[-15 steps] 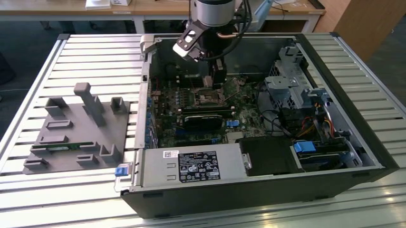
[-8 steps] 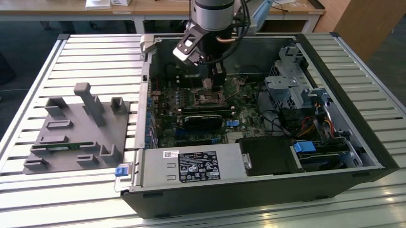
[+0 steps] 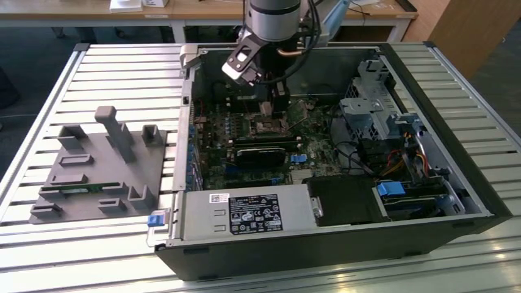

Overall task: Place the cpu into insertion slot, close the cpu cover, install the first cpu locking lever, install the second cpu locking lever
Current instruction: 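Place the cpu into insertion slot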

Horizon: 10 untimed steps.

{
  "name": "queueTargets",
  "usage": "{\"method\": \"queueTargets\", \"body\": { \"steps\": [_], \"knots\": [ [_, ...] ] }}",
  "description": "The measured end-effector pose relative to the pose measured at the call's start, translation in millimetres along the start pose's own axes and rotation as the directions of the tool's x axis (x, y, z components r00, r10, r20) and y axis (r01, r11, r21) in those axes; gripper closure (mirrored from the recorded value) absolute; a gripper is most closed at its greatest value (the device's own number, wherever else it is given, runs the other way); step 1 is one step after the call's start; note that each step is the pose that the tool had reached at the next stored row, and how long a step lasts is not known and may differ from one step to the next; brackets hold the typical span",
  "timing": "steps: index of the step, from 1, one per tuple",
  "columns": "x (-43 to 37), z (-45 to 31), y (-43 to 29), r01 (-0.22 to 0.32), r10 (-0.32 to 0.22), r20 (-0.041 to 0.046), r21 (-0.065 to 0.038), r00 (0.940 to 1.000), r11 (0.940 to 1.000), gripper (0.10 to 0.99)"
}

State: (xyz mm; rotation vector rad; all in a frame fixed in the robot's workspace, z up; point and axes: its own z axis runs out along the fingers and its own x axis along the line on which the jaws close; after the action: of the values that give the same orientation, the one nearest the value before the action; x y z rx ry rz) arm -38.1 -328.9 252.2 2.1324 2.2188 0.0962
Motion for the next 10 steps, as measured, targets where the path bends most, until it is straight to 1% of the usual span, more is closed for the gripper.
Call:
{"method": "queueTargets", "body": {
  "steps": [10],
  "knots": [
    [0.0, 3.7, -0.3, 0.0, 0.0, -0.0001, 0.0, 1.0, 1.0, 0.549]
  ]
}}
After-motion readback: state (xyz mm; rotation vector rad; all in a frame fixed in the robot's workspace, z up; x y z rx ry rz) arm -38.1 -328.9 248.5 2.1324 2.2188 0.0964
